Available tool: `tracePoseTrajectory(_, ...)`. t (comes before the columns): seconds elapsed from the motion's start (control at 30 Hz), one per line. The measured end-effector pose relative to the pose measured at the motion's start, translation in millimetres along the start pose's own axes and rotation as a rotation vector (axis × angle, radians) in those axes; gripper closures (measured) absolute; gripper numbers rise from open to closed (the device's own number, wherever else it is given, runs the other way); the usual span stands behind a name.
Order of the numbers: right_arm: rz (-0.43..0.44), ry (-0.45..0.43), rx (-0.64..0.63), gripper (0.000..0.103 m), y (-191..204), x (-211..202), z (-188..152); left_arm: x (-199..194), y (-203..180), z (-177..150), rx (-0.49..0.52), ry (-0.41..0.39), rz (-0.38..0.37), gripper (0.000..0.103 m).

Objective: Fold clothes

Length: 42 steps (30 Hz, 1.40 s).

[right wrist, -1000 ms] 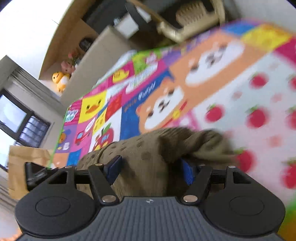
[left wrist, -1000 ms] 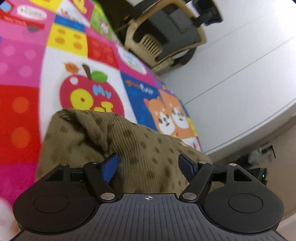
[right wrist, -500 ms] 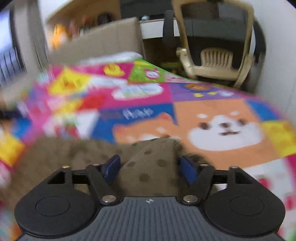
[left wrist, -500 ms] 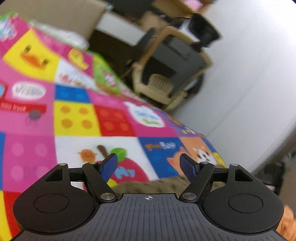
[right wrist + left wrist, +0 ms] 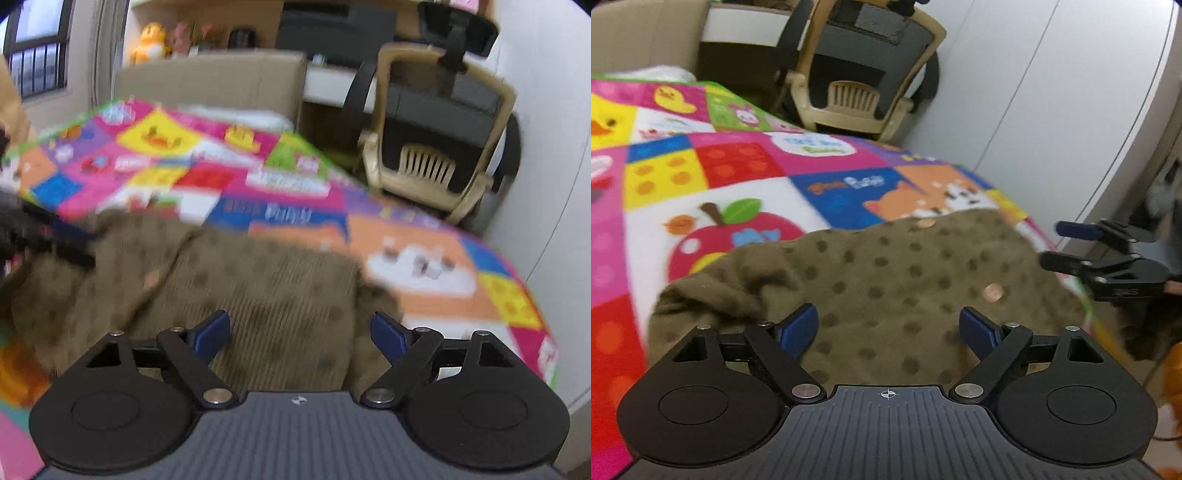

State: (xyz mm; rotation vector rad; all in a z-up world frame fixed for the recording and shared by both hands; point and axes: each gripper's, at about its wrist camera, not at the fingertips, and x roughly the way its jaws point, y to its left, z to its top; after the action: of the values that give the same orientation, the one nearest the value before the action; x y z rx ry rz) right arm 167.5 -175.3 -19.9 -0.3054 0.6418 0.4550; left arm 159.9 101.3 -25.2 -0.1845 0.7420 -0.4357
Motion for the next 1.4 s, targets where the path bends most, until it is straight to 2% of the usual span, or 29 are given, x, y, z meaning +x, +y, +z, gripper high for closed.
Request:
tracePoseTrajectory(0.03, -0.005, 0.031, -0.009, 0.019, 4, 5, -6, -2, 1, -1, 0.002, 0.002, 0.012, 0.015)
tracePoseTrajectory(0.1, -0.014, 0.021, -0.019, 0.019, 9, 0, -12, -8, 4, -3, -0.005, -0.003, 0.031, 0.015)
tracePoseTrajectory(0.2, -0.013, -0.049, -0.017, 0.019, 12, -20, -7, -26, 10, -3, -0.030, -0.030, 0.066, 0.014)
tracePoseTrajectory(0.27, 0.011, -0.112, -0.004, 0.019, 16, -35, 0, -37, 12, -6, -0.051, -0.051, 0.071, 0.012)
tracePoseTrajectory(0.37, 0.073, -0.159, -0.005, 0.017, 31, -40, 9, -50, 22, -15, -0.092, -0.065, 0.109, 0.010)
tracePoseTrajectory(0.5, 0.126, -0.067, -0.071, 0.017, 59, -10, 5, -58, 33, -27, -0.128, -0.040, 0.224, 0.010)
tracePoseTrajectory(0.57, 0.122, -0.002, -0.080, 0.016, 69, 8, -4, -68, 36, -32, -0.140, -0.040, 0.248, 0.010)
tracePoseTrajectory(0.8, 0.116, -0.067, -0.085, 0.015, 77, -9, 9, -108, 38, -55, -0.183, -0.051, 0.240, 0.013)
tracePoseTrajectory(0.9, 0.137, -0.114, -0.120, 0.015, 91, -19, 15, -108, 36, -66, -0.181, -0.021, 0.224, 0.022)
tracePoseTrajectory(1.0, 0.218, -0.136, -0.190, 0.015, 120, -26, 18, -101, 38, -74, -0.213, -0.009, 0.227, 0.031)
tracePoseTrajectory(1.1, 0.316, -0.115, -0.259, 0.015, 155, -21, 20, -95, 39, -75, -0.225, -0.040, 0.236, 0.037)
tracePoseTrajectory(1.13, 0.330, -0.111, -0.284, 0.015, 166, -18, 20, -92, 39, -73, -0.227, -0.049, 0.237, 0.046)
tracePoseTrajectory(1.2, 0.343, -0.121, -0.343, 0.015, 190, -12, 21, -85, 43, -68, -0.252, -0.058, 0.226, 0.070)
tracePoseTrajectory(1.23, 0.348, -0.128, -0.370, 0.015, 201, -10, 22, -83, 49, -66, -0.292, -0.053, 0.198, 0.090)
tracePoseTrajectory(1.33, 0.351, -0.119, -0.416, 0.015, 222, 1, 26, -83, 62, -59, -0.421, -0.063, 0.092, 0.091)
tracePoseTrajectory(1.4, 0.343, -0.106, -0.437, 0.015, 234, 10, 28, -85, 62, -54, -0.439, -0.080, 0.058, 0.092)
